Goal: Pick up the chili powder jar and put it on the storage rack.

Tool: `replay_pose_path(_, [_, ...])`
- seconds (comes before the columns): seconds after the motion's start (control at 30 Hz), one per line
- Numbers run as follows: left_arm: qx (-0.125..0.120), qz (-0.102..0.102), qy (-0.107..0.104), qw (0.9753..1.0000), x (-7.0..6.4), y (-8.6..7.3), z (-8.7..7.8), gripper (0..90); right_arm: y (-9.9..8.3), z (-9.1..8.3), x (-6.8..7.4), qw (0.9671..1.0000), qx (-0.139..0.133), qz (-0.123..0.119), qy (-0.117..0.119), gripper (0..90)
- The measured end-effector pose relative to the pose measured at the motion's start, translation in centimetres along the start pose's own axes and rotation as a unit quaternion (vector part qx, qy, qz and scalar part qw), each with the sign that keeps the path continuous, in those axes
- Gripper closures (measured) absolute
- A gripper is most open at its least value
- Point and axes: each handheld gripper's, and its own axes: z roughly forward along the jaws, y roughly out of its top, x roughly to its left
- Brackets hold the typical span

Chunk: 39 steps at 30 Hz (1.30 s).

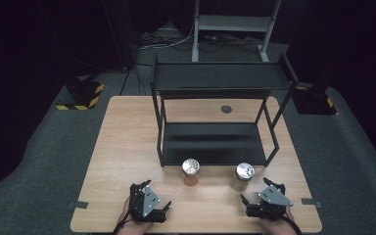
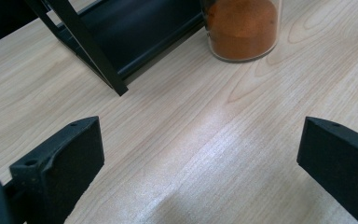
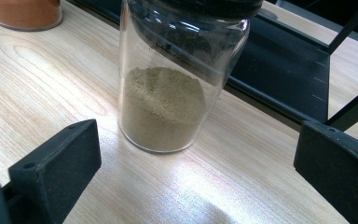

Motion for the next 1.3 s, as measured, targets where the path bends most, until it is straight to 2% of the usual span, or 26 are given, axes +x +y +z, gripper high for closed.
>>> replay_pose_path(0.2, [0.007,-0.003,-0.006,0.9999,0.34,0.30,0.26,0.8,-0.10,-0.05,-0.12,0.9999,-0.002,0.011,-0.003,0.0])
replay_pose_path(0.4, [0.005,-0.006,-0.004,1.0000,0.37,0.22,0.20,0.8,-0.02,0.01,-0.17,0.9999,0.000,0.011,-0.001,0.0])
replay_pose_path(0.5, [-0.004,-0.013,-0.003,0.9999,0.43,-0.11,0.05,0.9,-0.02,0.01,-0.34,0.9999,0.000,0.014,0.002,0.0])
replay_pose_path(0.6, [-0.009,-0.018,-0.003,0.9998,0.56,-0.33,-0.08,0.9,-0.04,0.05,-0.18,0.9998,-0.001,0.021,-0.006,0.0])
replay_pose_path(0.93, [-0.010,-0.019,-0.011,0.9997,0.77,-0.34,-0.09,0.9,0.11,0.12,-0.06,0.9999,0.003,0.014,-0.006,0.0])
replay_pose_path(1.07, [-0.008,-0.026,-0.014,0.9995,0.93,-0.27,-0.07,0.6,0.06,0.10,-0.12,0.9998,0.001,0.019,-0.007,0.0])
replay_pose_path(1.3, [-0.022,-0.046,-0.021,0.9984,0.96,-0.38,-0.16,0.5,-0.03,0.07,-0.32,0.9998,-0.001,0.022,-0.004,0.0])
